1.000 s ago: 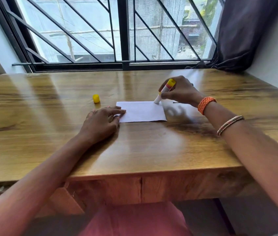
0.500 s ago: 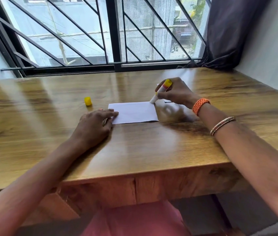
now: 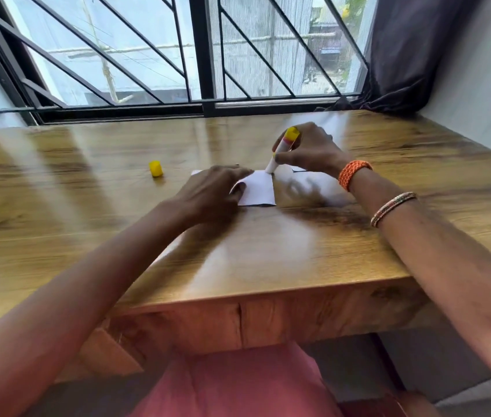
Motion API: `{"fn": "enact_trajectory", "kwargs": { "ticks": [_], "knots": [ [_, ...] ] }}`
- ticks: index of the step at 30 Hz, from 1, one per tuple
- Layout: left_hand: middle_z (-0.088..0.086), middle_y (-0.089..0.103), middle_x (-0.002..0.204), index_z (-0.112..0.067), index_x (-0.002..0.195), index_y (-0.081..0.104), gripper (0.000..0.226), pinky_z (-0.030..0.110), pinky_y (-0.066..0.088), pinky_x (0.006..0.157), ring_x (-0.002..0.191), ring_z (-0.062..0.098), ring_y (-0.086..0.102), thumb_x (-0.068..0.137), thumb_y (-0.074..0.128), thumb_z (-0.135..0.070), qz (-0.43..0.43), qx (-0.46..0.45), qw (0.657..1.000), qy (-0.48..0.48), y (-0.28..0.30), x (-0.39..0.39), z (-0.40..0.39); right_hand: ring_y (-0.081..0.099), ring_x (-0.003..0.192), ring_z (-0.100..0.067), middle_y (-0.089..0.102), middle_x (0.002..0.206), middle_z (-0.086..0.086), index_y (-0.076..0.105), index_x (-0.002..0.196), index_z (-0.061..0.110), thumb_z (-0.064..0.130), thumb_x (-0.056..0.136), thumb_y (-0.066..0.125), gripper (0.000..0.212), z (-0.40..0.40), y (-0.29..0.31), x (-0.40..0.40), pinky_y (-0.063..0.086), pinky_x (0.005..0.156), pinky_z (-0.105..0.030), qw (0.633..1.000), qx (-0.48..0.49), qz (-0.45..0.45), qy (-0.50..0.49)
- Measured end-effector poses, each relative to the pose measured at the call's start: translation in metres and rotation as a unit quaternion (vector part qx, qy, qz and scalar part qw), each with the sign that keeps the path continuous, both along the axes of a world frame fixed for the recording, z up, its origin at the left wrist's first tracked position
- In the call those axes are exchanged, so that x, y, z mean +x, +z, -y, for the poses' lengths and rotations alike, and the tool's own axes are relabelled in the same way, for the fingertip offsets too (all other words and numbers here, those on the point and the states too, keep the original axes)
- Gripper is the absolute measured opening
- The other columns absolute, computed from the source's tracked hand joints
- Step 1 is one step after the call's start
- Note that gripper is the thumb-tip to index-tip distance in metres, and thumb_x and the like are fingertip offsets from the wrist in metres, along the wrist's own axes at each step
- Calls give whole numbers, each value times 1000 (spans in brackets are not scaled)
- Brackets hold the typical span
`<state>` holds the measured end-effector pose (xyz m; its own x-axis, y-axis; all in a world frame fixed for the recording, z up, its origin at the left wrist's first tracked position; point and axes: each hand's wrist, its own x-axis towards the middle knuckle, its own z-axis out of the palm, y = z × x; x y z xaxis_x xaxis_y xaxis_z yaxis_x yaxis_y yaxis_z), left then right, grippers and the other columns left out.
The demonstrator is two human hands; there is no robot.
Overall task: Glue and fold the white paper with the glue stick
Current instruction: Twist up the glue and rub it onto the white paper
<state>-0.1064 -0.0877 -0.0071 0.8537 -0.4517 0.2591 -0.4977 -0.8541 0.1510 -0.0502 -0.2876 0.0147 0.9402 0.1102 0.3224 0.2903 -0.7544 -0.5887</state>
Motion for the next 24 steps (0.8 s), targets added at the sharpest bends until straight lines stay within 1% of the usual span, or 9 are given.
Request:
{"fn": "enact_trajectory", "kwargs": {
  "ticks": [3, 7, 10, 13, 17, 19, 20, 22, 24],
  "knots": [
    [2, 59, 129, -15, 117, 59, 35, 40, 45, 94, 121, 27, 53, 92, 37, -24, -15, 0, 1000, -11, -11, 5, 1, 61, 77, -7, 71, 77, 4, 76, 83, 22, 27, 67, 73, 18, -2, 3, 0, 49, 73, -29, 1000, -16, 9, -5],
    [-2, 50, 142, -17, 130, 55, 39, 34, 37, 106, 129, 21, 47, 94, 41, -21, -23, -35, 999, -5, -20, 10, 0, 58, 66, -2, 70, 74, 4, 77, 84, 20, 27, 68, 73, 18, 0, 1, 0, 45, 60, -23, 1000, -13, 12, 3],
    [0, 49, 143, -16, 131, 54, 39, 31, 36, 107, 130, 21, 46, 95, 42, -20, -14, -38, 999, -12, -21, 12, 0, 57, 56, 0, 69, 69, 4, 76, 81, 19, 24, 67, 72, 15, 0, -1, -2, 52, 55, -25, 1000, -6, 9, 18],
    [1, 49, 143, -16, 131, 54, 38, 30, 34, 107, 130, 21, 46, 94, 43, -19, -14, -44, 999, -17, -23, 13, 0, 59, 57, -4, 69, 67, 6, 75, 76, 23, 28, 63, 71, 14, 0, -3, -6, 58, 67, -42, 1000, -2, 9, 24],
    [3, 45, 144, -17, 139, 43, 45, 33, 34, 104, 130, 24, 44, 94, 40, -20, -24, -28, 999, 1, -20, 13, 2, 62, 65, -10, 70, 69, 5, 75, 77, 23, 29, 64, 72, 15, -3, -2, -9, 52, 83, -51, 999, -23, 19, 18],
    [4, 42, 145, -19, 143, 34, 55, 36, 31, 104, 131, 25, 40, 89, 34, -27, -43, -7, 999, 15, -17, 14, 7, 64, 72, -11, 72, 74, 3, 75, 80, 21, 29, 66, 73, 17, -2, 0, -8, 50, 86, -49, 999, -32, 26, 15],
    [4, 41, 145, -20, 143, 35, 60, 37, 31, 104, 131, 26, 39, 84, 29, -31, -49, 6, 999, 20, -16, 14, 9, 64, 73, -11, 73, 75, 2, 75, 80, 20, 29, 66, 73, 17, -2, 1, -7, 50, 87, -45, 999, -35, 27, 13],
    [4, 41, 142, -22, 136, 45, 62, 40, 30, 103, 128, 27, 39, 79, 23, -35, -49, 29, 998, 26, -13, 15, 12, 62, 73, -8, 71, 75, 4, 76, 81, 20, 29, 67, 73, 17, -2, 4, -5, 49, 82, -37, 999, -36, 20, 8],
    [4, 42, 140, -23, 130, 50, 55, 41, 30, 101, 126, 27, 38, 84, 24, -35, -45, 41, 998, 31, -13, 17, 13, 60, 75, -6, 70, 75, 4, 76, 82, 21, 28, 68, 73, 16, -3, 6, -4, 48, 80, -35, 999, -36, 17, 6]
  ]
}}
